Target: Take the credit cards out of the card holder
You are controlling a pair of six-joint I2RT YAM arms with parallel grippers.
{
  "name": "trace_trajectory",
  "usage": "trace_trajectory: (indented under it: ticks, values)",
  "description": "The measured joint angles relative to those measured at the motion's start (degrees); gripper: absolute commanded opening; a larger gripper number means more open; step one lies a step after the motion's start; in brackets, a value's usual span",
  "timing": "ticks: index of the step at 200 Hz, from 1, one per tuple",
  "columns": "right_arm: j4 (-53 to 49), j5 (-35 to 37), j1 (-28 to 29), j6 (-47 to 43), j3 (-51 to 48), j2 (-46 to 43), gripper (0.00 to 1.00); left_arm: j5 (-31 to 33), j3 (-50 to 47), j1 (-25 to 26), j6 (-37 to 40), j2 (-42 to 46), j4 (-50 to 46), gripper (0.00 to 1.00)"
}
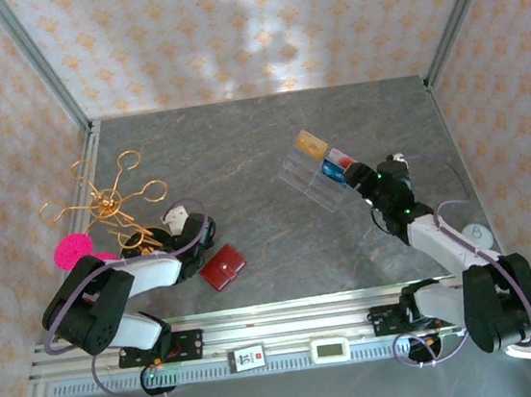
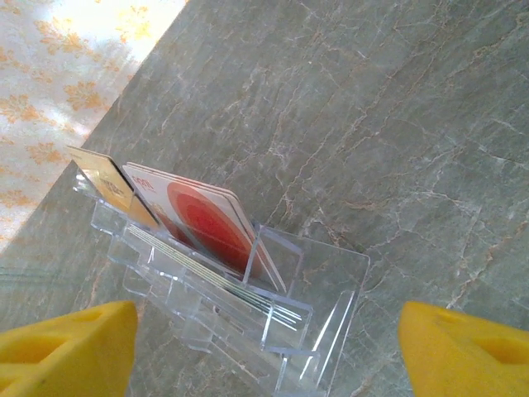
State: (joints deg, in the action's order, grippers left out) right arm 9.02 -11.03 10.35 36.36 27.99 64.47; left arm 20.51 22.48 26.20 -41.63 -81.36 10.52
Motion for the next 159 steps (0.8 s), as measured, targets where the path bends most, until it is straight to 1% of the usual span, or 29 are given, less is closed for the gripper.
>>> trace_trajectory:
  ticks: [14, 41, 63, 78, 111, 159]
  values:
    - [0.11, -0.04, 0.0, 0.0, 0.0, 0.0, 0.81, 2.32, 0.31, -0.44, -2.34, 0.02, -2.29, 0.0]
    - [0.72, -0.24, 0.0, 0.0, 0.0, 0.0, 0.82, 3.67, 0.33, -3.17, -6.84, 2.36, -5.57, 0.0]
    - [1.99, -0.74, 0.0, 0.04, -0.02, 0.0, 0.82, 5.97, 0.33, -6.32, -10.12, 6.01, -8.85, 0.0]
    - [3.21, -1.14, 0.0, 0.13, -0.02, 0.0, 0.82, 7.13, 0.39, -9.49, -12.35, 7.74, -11.28, 0.0]
    - [4.76, -1.97, 0.0, 0.26, -0.02, 0.33, 0.82, 8.83, 0.85, -15.63, -14.29, 9.03, -16.41, 0.0]
    - [5.6, -2.54, 0.0, 0.26, -0.2, 0.39, 0.82, 9.97, 3.1, -20.0, -15.32, 7.89, -21.79, 0.0]
